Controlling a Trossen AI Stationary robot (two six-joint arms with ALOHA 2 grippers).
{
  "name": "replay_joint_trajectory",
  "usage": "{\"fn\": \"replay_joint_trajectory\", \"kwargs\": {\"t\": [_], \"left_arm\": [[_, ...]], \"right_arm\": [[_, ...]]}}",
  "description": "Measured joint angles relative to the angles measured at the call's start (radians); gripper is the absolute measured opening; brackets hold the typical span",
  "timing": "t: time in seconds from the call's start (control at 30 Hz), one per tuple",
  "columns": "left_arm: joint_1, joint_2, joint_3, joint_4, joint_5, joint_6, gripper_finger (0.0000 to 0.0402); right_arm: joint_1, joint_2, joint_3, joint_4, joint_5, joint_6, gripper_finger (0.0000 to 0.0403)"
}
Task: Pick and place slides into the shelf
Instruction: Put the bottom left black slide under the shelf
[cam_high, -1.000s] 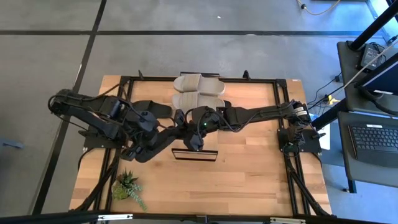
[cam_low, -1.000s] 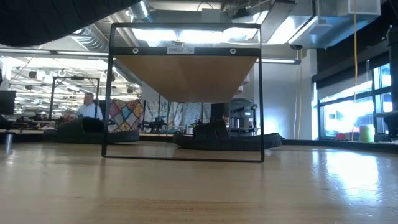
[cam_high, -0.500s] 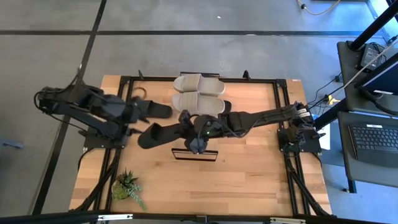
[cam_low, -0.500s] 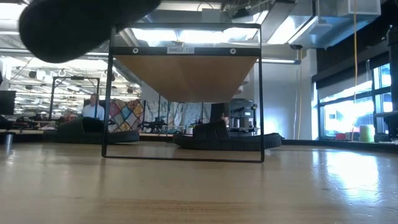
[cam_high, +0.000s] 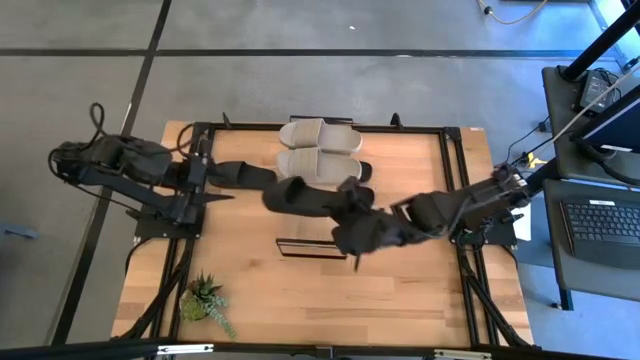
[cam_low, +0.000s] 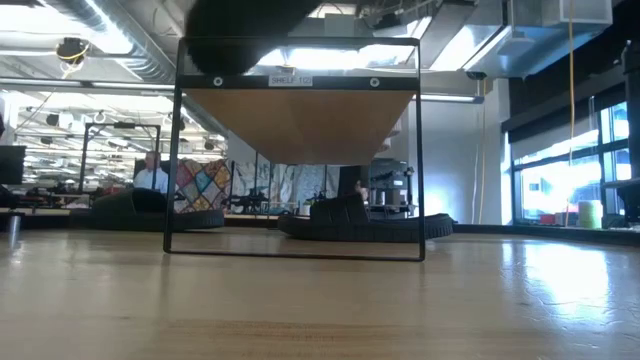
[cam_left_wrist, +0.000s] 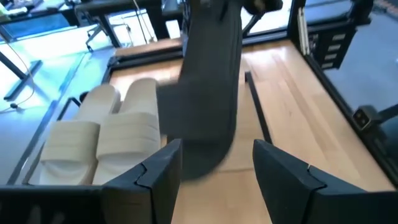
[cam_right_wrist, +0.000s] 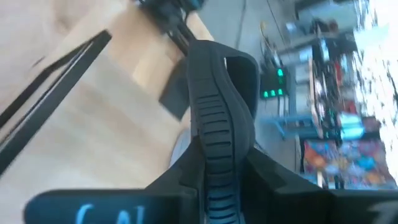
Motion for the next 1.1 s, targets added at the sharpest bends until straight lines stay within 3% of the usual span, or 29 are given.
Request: {"fn": "replay_joint_trajectory", "kwargs": {"t": [0.2,0.4,0.57,0.83,1.1], "left_arm": [[0.0,-0.002,-0.072,0.038,-0.002,0.06,0.0188],[0.0,0.002,-0.108,0.106,-0.003,0.138,0.0188],[0.0,0.002,-0.12,0.129,-0.003,0.155,0.0188],[0.0,0.002,-0.122,0.129,-0.003,0.156,0.0188],[0.0,0.002,-0.122,0.128,-0.039,0.157,0.0188]], "right_arm": [[0.132,-0.043,-0.001,-0.154,0.194,0.24,0.0063],[0.268,-0.065,0.0,-0.237,0.278,0.42,0.0063],[0.348,-0.068,0.0,-0.508,0.409,0.752,0.0063],[0.474,-0.068,-0.001,-0.799,0.413,1.129,0.0063],[0.523,-0.073,-0.059,-0.797,0.292,1.222,0.0063]]}}
